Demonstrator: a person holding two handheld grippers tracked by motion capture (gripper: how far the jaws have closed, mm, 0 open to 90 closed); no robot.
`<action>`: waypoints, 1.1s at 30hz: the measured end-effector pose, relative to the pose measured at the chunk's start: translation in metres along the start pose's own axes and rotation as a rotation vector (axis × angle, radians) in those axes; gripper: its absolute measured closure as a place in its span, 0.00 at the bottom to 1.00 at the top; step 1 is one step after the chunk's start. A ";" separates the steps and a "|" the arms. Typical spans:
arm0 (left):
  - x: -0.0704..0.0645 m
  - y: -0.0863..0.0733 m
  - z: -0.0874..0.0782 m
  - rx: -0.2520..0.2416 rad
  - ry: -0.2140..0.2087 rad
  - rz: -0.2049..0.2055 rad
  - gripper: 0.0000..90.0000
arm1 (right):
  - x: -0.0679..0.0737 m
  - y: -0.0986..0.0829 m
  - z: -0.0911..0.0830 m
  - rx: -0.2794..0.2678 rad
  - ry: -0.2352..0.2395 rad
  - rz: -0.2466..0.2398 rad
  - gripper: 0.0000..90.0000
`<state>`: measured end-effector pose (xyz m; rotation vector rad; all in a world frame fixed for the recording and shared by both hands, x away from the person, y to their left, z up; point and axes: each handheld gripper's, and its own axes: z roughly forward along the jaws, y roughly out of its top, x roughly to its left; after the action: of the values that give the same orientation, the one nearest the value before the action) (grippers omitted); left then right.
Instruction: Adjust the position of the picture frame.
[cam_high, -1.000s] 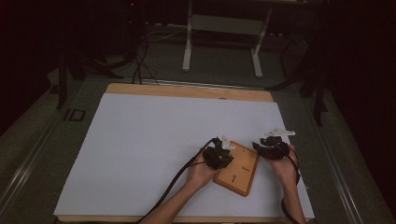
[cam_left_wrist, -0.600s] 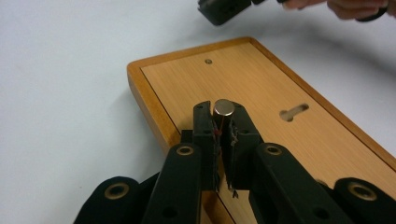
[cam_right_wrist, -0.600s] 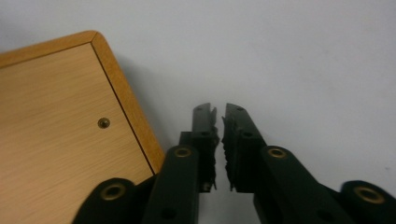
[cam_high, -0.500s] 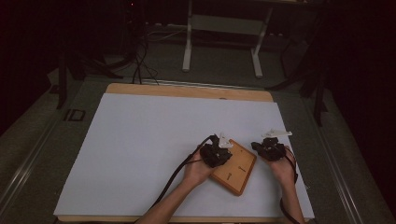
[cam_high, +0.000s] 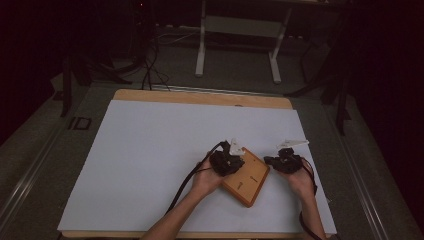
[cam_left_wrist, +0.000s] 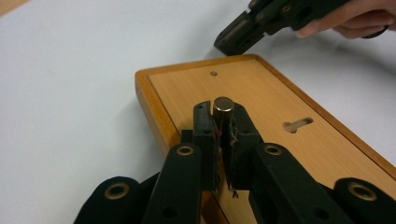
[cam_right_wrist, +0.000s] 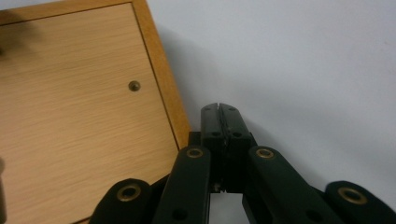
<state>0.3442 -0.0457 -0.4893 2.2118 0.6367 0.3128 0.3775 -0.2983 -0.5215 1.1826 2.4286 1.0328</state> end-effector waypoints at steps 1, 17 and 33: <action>0.001 0.000 0.000 0.004 0.002 -0.007 0.95 | 0.000 0.000 0.000 0.000 0.003 0.000 1.00; 0.034 -0.006 -0.009 0.053 0.088 -0.136 0.94 | 0.017 0.004 0.017 0.052 0.143 -0.010 1.00; 0.062 -0.029 -0.018 0.025 0.090 -0.186 0.94 | 0.042 0.013 0.029 0.043 0.264 -0.042 1.00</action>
<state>0.3785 0.0151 -0.4987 2.1520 0.8922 0.3107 0.3720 -0.2467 -0.5298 1.0613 2.6746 1.1965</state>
